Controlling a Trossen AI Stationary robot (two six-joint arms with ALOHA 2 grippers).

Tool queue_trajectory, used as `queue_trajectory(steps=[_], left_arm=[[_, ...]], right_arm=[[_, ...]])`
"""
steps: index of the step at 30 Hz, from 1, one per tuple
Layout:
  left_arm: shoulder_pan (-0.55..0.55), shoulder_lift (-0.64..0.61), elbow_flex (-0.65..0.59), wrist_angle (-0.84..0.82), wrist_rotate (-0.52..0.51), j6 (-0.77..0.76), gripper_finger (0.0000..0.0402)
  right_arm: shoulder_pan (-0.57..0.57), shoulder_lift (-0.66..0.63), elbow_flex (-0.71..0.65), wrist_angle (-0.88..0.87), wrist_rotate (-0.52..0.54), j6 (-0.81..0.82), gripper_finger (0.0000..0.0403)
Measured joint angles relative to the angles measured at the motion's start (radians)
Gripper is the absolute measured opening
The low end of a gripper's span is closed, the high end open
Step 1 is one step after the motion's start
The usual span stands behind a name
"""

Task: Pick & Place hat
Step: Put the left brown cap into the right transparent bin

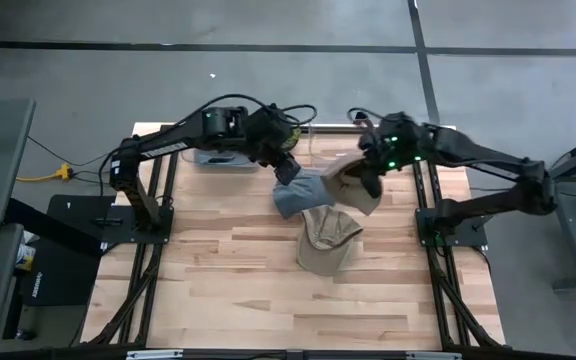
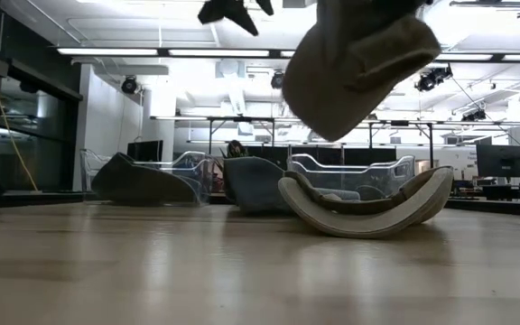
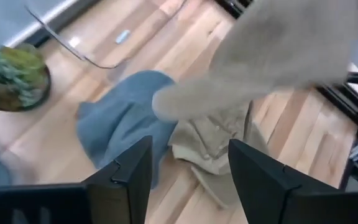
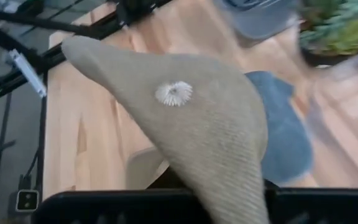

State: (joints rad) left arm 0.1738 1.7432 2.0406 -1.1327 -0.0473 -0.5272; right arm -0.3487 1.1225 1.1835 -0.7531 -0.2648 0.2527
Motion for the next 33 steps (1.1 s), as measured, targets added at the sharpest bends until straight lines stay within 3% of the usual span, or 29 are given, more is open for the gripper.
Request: queue_trajectory(steps=[8,12,16,18,21,29,33], left_arm=[[0.011,-0.058,-0.27,0.218,0.108,-0.069,0.0146],[0.007,-0.11,-0.435,0.413,0.158,-0.152,0.0128],[-0.003,-0.158,-0.588,0.625,0.19,-0.228,0.0115],[-0.005,-0.201,-0.671,0.623,0.192,-0.263,0.011],[-0.018,-0.238,-0.75,0.763,0.194,-0.29,0.0106],[-0.016,-0.433,-0.989,0.828,0.19,-0.309,0.0105],[-0.016,-0.56,-1.112,0.939,0.172,-0.316,0.0105]], right_arm=[[-0.111,-0.141,0.0,-0.096,0.034,0.026,0.0],[-0.18,-0.165,0.0,-0.13,0.01,0.015,0.0],[-0.249,-0.166,0.0,-0.122,-0.06,0.009,0.0],[-0.283,-0.161,-0.004,-0.095,-0.105,0.014,0.0],[-0.346,-0.146,-0.017,-0.048,-0.164,0.034,0.0],[-0.483,-0.047,-0.075,0.146,-0.343,0.143,0.0],[-0.514,0.027,-0.076,0.253,-0.395,0.201,0.0]])
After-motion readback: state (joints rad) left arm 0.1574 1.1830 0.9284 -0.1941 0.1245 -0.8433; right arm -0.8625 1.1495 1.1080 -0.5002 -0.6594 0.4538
